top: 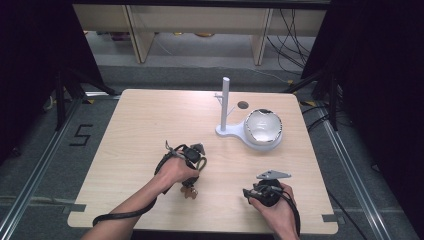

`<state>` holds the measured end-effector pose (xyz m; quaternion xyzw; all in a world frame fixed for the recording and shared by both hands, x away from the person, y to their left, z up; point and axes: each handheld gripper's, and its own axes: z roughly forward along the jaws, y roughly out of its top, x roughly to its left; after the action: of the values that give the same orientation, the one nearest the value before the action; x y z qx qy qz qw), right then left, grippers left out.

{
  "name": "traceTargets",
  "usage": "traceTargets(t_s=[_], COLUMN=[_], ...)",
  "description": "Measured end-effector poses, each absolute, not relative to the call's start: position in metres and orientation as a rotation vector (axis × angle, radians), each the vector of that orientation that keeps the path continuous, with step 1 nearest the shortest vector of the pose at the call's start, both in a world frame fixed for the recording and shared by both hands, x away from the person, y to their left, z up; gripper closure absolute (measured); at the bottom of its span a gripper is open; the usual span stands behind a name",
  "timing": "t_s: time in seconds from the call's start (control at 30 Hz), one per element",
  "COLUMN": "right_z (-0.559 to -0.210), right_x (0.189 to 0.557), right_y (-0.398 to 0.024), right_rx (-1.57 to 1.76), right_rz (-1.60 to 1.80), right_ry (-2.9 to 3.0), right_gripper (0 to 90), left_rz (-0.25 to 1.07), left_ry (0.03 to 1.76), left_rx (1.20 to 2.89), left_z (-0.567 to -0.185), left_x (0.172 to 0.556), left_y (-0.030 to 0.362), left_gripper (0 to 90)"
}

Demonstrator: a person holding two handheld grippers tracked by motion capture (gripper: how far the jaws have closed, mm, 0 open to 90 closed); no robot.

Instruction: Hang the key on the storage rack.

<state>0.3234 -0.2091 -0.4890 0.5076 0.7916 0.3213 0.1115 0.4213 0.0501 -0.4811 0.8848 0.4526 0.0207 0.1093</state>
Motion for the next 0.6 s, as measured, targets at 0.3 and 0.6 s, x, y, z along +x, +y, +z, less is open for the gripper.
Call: traceTargets(t_s=[0.3, 0.6], right_z=[-0.491, -0.491], right_x=[0.325, 0.325], right_y=[-0.211, -0.211], right_rx=[1.456, 1.458], right_rz=[0.951, 0.952], right_ry=[2.327, 2.316], right_gripper=[53.6, 53.7], left_rz=[0.093, 0.113], left_ry=[1.164, 1.068], left_rx=[2.667, 2.626], left_z=[-0.478, -0.479], left_x=[0.420, 0.411], left_y=[0.058, 0.069], left_gripper=[69.1, 69.3])
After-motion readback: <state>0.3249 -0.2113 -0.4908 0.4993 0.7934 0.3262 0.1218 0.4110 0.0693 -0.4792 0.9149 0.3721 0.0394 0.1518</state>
